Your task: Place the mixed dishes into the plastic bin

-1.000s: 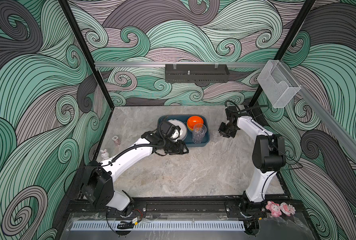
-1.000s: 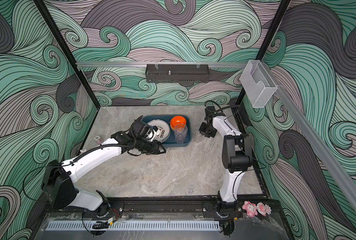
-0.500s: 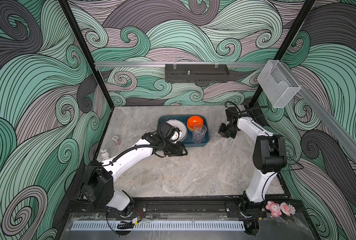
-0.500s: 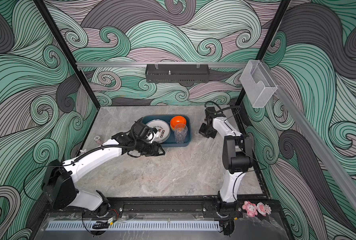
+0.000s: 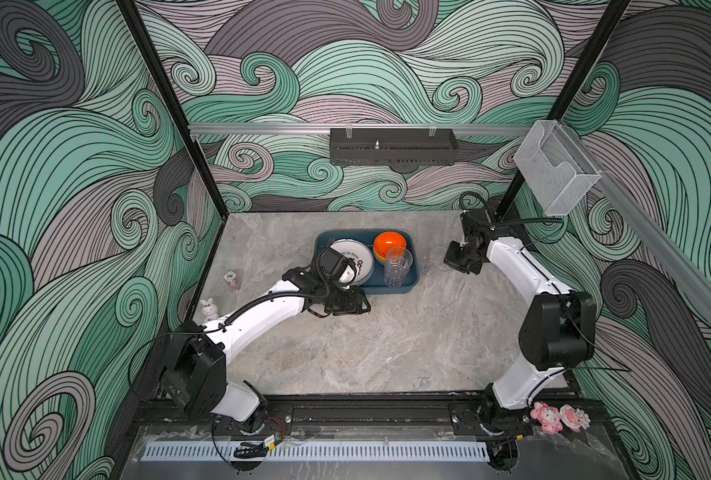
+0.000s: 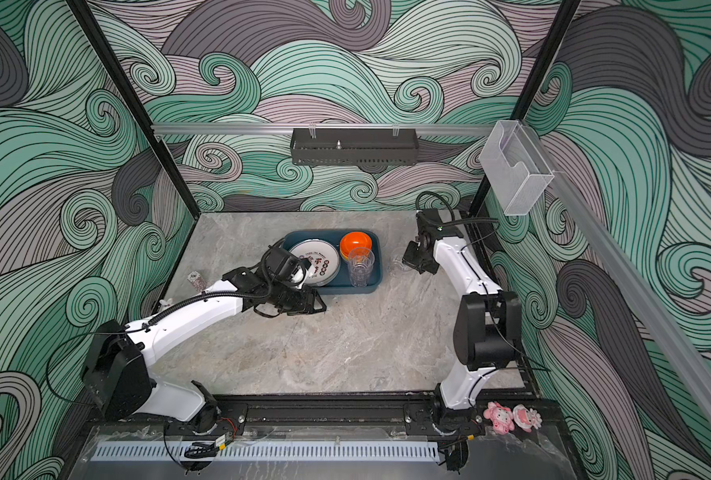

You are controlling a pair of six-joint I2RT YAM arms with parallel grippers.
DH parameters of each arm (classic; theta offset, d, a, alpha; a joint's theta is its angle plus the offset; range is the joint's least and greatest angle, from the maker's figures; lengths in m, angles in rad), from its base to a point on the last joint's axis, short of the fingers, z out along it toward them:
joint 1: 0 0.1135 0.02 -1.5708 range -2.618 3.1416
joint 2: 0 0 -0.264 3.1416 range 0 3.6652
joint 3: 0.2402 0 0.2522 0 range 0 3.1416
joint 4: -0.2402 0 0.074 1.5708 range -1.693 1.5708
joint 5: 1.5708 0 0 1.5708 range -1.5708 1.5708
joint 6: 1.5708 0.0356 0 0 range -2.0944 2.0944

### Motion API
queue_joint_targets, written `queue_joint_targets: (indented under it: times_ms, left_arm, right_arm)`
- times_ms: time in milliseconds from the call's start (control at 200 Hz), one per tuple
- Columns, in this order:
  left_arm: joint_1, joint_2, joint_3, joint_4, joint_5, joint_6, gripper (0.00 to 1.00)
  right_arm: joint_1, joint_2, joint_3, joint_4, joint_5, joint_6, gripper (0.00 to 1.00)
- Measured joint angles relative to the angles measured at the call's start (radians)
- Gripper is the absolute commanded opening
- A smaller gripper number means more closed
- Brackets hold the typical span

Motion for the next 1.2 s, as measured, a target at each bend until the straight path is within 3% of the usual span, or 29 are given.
queue_joint_targets:
  times_ms: [485, 1201]
  left_arm:
    - [0.026, -0.060, -0.029, -0.003, -0.009, -0.026, 0.51]
    - [0.060, -0.085, -0.061, -0.005, -0.012, -0.035, 0.50]
  right_arm:
    - [0.015, -0.045, 0.095, -0.083, -0.097, -0.038, 0.00]
    - [0.117, -0.071, 0.216, -0.124, -0.174, -0.045, 0.00]
